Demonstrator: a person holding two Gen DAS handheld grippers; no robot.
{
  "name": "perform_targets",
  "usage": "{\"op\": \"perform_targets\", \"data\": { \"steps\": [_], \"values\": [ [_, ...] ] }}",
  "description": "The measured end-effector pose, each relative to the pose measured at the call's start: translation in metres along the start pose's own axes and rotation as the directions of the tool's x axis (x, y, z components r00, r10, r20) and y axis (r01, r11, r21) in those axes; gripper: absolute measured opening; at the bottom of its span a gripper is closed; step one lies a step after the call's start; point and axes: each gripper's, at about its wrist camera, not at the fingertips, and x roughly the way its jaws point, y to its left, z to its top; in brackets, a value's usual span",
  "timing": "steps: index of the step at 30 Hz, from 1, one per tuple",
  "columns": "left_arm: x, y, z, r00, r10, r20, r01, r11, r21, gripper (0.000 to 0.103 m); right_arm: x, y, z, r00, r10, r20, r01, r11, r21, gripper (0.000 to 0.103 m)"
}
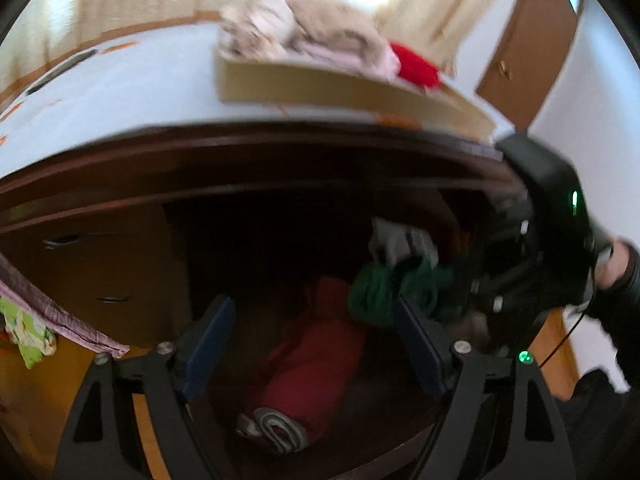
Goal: Take underwear out of drawer
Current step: 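Grasp the dark red sock with the left gripper while the right gripper grasps the green sock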
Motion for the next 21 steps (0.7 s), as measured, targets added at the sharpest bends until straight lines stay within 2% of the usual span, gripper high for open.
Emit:
{"op": "perform_targets", "data": {
  "steps": [3,7,11,16,21],
  "values": [
    [0.018,-0.002,-0.001,0.996,-0.023,-0.084,0.025,1.0,0.02,0.081,0.003,-0.008,-0.008,1.0,-0.003,-0.003,0.003,1.0,0.031,0.023],
    [0.034,-0.006,-0.003,0.988,0.01,-0.155,0.001,0.997,0.071,0.08,0.006,-0.015,-0.011,1.0,-0.008,-0.001,0.008,0.999,0.043,0.025],
    [0.045,-0.011,-0.006,0.975,0.008,-0.224,0.02,0.993,0.12,0.08,0.01,-0.012,-0.01,1.0,0.013,0.013,-0.014,0.998,0.054,0.028],
    [0.058,-0.019,-0.007,0.954,0.057,-0.295,0.008,0.977,0.215,0.081,0.009,-0.018,-0.009,0.998,0.051,0.037,-0.054,0.995,0.084,0.046],
    [0.064,-0.031,-0.007,0.942,0.09,-0.323,0.006,0.959,0.285,0.081,0.006,-0.003,-0.009,0.998,0.056,0.031,-0.056,0.998,0.016,0.056]
  ]
}}
